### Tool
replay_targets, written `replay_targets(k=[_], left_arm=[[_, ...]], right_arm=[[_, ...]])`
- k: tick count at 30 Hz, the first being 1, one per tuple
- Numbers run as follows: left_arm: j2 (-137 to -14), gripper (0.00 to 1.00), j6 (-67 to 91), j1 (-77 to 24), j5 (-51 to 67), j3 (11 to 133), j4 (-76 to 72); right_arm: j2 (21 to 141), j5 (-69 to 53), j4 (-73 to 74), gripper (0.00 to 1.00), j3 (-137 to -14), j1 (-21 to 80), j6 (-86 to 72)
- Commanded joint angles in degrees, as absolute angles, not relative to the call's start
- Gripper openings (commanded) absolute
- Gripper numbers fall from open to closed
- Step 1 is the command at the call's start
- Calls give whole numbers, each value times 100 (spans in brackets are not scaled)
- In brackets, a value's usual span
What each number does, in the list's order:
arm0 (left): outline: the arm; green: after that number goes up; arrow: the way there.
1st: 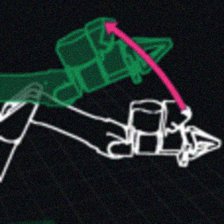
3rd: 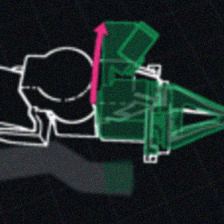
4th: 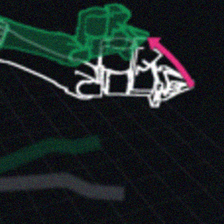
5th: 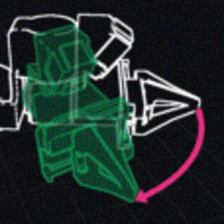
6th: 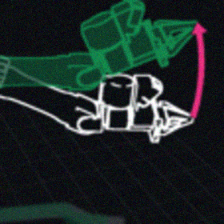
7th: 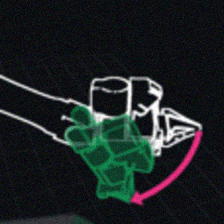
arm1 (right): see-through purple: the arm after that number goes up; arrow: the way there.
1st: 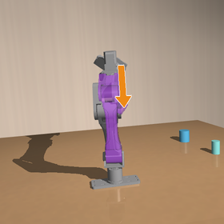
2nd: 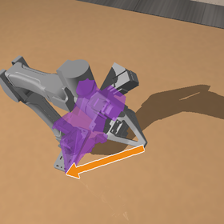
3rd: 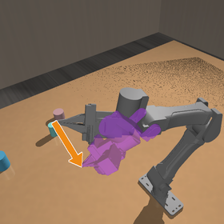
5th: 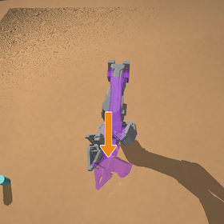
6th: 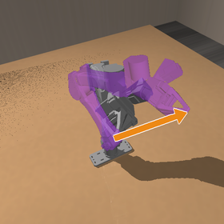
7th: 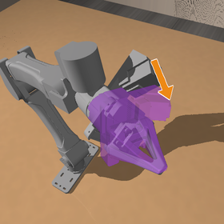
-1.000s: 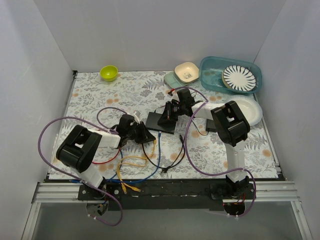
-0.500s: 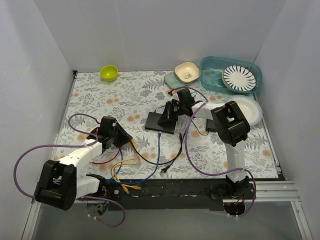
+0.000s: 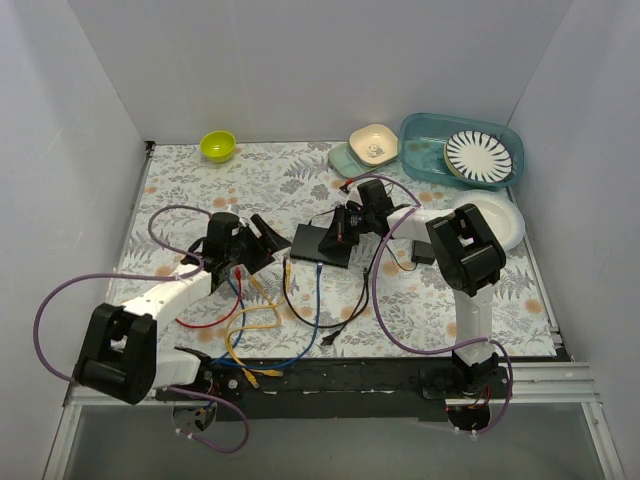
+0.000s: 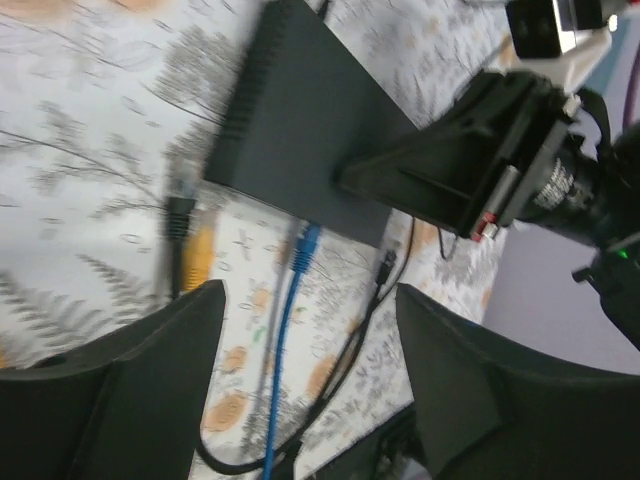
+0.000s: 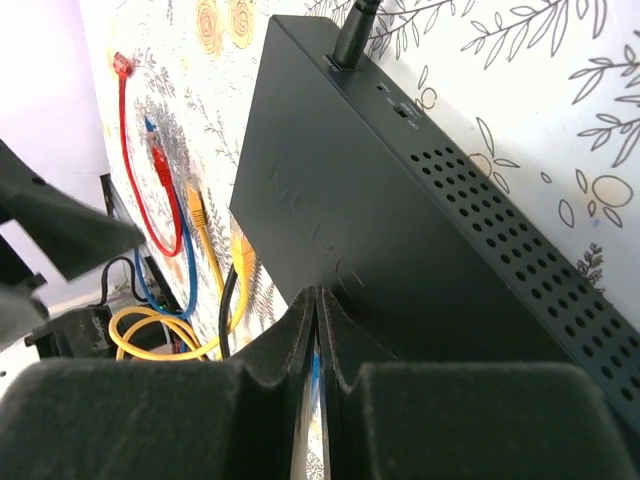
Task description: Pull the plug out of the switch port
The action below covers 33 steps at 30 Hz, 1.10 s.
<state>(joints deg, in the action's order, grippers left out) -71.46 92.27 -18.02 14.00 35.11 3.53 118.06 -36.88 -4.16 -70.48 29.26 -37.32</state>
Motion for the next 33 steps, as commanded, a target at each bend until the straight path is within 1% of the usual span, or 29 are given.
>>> replay_targets(k=[1, 2, 4, 5, 11, 21, 28, 33], left_arm=[[-7777, 57, 9220, -2345, 2258, 3823, -571], [-8109, 54, 9211, -2582, 2259, 3945, -580], [-8375, 51, 9211, -2803, 2180, 3964, -641], [-8550, 51, 9228, -2978, 2145, 3894, -676], [-8956, 51, 9316, -3076, 2031, 3569, -932], [-9957, 51, 9325, -3067, 1679, 4069, -703], [-10204, 45, 9308, -3067, 1284, 4403, -379], [-10169, 37, 9123, -3015, 1178, 4395, -220]], right_arm=[[12032, -2848, 282, 12, -6645, 2900, -3349], [12032, -2848, 290, 12, -6636, 2900, -3366], [12041, -2848, 290, 12, -6644, 2900, -3384], [12041, -2830, 299, 12, -6653, 2900, -3392], [12076, -2786, 369, 12, -6697, 2892, -3366], [12120, -2777, 369, 12, -6724, 2883, -3393], [12120, -2786, 387, 12, -6741, 2848, -3358], [12155, -2804, 369, 12, -6732, 2830, -3357]])
